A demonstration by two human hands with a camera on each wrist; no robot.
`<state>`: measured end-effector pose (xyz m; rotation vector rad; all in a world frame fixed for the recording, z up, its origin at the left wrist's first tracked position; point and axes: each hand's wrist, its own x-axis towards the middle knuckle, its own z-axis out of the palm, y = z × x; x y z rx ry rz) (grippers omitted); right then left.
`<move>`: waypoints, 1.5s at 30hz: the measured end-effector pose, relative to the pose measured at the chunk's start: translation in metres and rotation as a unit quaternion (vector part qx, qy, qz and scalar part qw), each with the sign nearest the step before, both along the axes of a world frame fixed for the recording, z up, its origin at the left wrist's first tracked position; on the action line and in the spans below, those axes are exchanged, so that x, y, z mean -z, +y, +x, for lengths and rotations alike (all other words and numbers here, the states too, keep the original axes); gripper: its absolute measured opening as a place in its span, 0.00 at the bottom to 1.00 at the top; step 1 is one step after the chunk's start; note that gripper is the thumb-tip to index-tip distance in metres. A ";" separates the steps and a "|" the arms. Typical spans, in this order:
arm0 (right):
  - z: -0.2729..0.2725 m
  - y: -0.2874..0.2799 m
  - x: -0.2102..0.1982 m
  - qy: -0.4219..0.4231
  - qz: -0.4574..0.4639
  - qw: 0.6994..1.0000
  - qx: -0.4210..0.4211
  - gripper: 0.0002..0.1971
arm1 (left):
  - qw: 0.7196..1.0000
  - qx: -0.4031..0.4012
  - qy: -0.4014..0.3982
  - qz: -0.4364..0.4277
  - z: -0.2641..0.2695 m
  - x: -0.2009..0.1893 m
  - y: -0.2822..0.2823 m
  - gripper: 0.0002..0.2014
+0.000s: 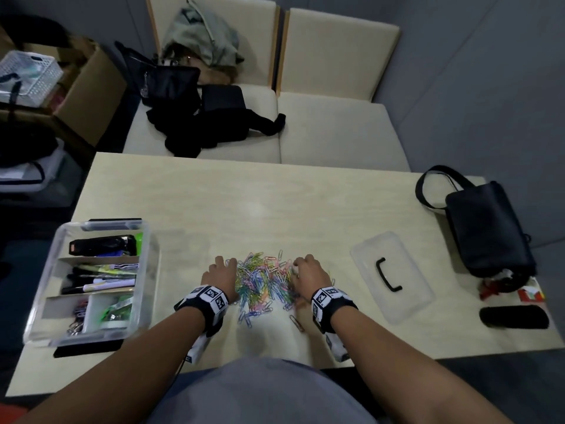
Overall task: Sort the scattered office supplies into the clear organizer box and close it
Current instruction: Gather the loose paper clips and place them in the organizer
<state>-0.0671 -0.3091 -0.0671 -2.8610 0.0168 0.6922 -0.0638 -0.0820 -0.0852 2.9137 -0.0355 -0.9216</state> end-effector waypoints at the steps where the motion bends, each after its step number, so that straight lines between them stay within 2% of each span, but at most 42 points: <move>1: -0.001 -0.005 0.003 0.002 -0.010 1.000 0.005 0.17 | 1.000 0.004 -0.004 -0.003 0.000 0.002 -0.004 0.41; 4: -0.001 -0.018 0.011 0.005 -0.036 0.999 0.034 0.21 | 1.000 0.014 -0.017 -0.016 0.003 0.007 -0.016 0.41; 8: 0.000 -0.029 0.021 0.016 -0.041 0.995 0.091 0.29 | 0.999 0.031 -0.025 -0.035 0.009 0.010 -0.029 0.35; 18: 0.001 0.001 0.027 0.012 0.025 1.000 -0.010 0.30 | 0.995 0.079 -0.021 -0.058 0.020 0.005 -0.038 0.22; 20: 0.001 0.006 0.026 0.009 0.030 0.999 -0.025 0.27 | 0.994 0.080 -0.019 -0.069 0.021 0.004 -0.037 0.19; 24: 0.001 0.005 0.025 -0.006 0.041 0.998 -0.048 0.16 | 0.992 0.068 -0.024 -0.099 0.022 0.002 -0.035 0.12; 29: 0.001 -0.001 0.024 -0.006 0.060 0.998 -0.034 0.08 | 0.990 0.049 -0.043 -0.122 0.023 0.002 -0.032 0.07; 41: 0.006 -0.008 0.011 -0.024 0.081 0.996 0.040 0.10 | 0.984 0.012 -0.083 -0.155 0.020 -0.002 -0.024 0.09; 45: 0.004 -0.007 0.003 -0.037 0.088 0.994 0.055 0.10 | 0.980 0.006 -0.098 -0.171 0.019 -0.008 -0.021 0.04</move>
